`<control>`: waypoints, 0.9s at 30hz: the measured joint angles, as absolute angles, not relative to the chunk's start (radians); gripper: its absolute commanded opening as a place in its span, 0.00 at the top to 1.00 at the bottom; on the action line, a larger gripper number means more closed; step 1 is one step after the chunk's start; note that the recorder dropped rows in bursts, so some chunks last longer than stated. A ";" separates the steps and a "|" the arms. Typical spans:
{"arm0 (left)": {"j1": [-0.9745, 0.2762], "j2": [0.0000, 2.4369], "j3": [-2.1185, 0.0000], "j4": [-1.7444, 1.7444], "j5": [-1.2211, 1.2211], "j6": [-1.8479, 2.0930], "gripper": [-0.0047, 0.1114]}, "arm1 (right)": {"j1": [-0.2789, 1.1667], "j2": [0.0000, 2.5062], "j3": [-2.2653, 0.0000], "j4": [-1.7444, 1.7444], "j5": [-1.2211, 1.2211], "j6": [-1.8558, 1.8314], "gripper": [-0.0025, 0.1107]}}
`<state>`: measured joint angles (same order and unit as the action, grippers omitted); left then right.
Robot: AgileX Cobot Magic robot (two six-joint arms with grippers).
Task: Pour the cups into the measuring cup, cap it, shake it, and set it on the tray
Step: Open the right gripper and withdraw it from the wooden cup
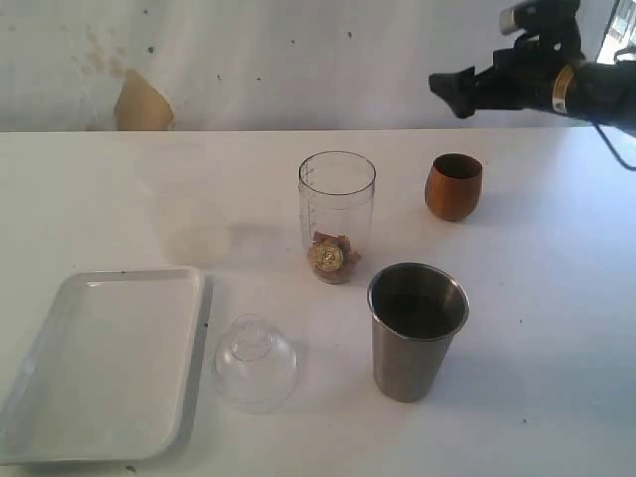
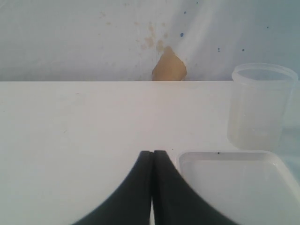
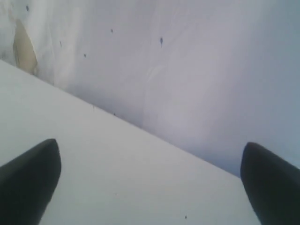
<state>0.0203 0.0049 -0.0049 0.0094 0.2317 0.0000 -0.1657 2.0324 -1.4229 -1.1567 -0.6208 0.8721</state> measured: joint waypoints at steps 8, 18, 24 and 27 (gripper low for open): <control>0.020 0.005 -0.005 0.009 0.232 0.000 0.96 | -0.166 1.844 -1.423 -1.363 -0.565 1.163 0.52; 0.020 0.005 -0.005 0.009 0.232 0.000 0.96 | -0.166 1.661 -1.423 -1.606 -0.653 1.329 0.51; 0.020 0.005 -0.005 0.009 0.232 0.000 0.96 | -0.166 1.589 -1.423 -1.723 -0.720 1.496 0.39; 0.020 0.005 -0.005 0.009 0.232 0.000 0.96 | -0.166 1.567 -1.423 -1.737 -0.761 1.595 0.29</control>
<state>0.0203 0.0049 -0.0049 0.0094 0.2317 0.0000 -0.1657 1.5674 -1.4229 -1.7371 -0.7611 1.5945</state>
